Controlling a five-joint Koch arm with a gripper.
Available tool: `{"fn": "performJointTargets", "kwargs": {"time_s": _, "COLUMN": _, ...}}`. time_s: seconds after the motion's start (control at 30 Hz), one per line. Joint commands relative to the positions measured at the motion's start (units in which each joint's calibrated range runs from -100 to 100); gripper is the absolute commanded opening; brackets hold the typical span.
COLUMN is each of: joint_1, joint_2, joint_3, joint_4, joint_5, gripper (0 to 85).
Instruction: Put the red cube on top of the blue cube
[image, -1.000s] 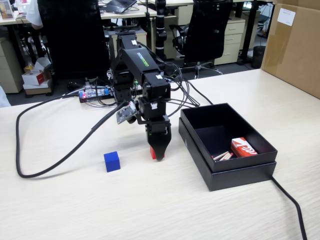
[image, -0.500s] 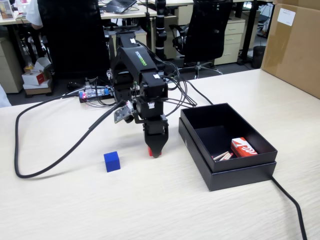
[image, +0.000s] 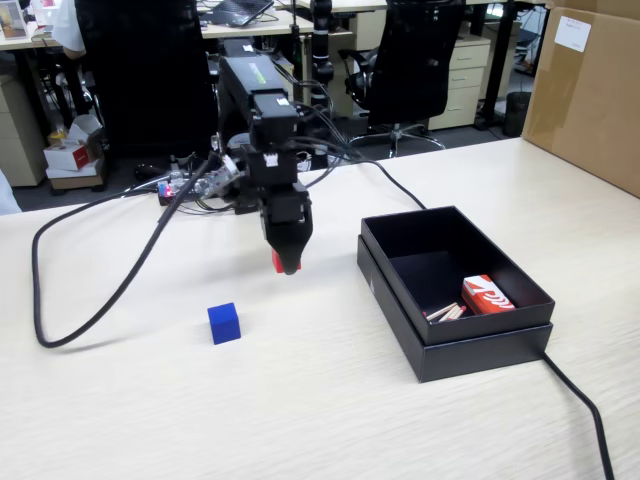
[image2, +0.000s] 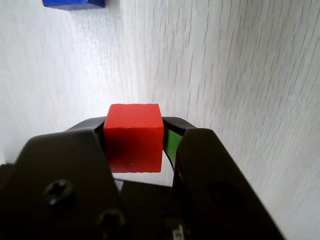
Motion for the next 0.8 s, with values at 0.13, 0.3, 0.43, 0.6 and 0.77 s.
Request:
{"fn": "performJointTargets", "kwargs": {"time_s": 0.13, "joint_1": -2.7, "joint_2": -9.0, "joint_3": 2.9, "joint_4": -0.4, "joint_5": -4.5, "gripper": 0.8}}
{"fn": "performJointTargets", "kwargs": {"time_s": 0.3, "joint_1": -5.6, "joint_2": -8.2, "joint_3": 7.4, "joint_4": -0.4, "joint_5": -7.5, "gripper": 0.8}}
{"fn": "performJointTargets", "kwargs": {"time_s": 0.43, "joint_1": -7.4, "joint_2": -2.8, "joint_3": 14.7, "joint_4": -0.4, "joint_5": -8.8, "gripper": 0.8}}
{"fn": "performJointTargets", "kwargs": {"time_s": 0.6, "joint_1": -8.2, "joint_2": 1.8, "joint_3": 18.0, "joint_4": -0.4, "joint_5": -9.2, "gripper": 0.8}}
{"fn": "performJointTargets", "kwargs": {"time_s": 0.77, "joint_1": -9.0, "joint_2": 9.6, "joint_3": 22.4, "joint_4": -0.3, "joint_5": -9.3, "gripper": 0.8}}
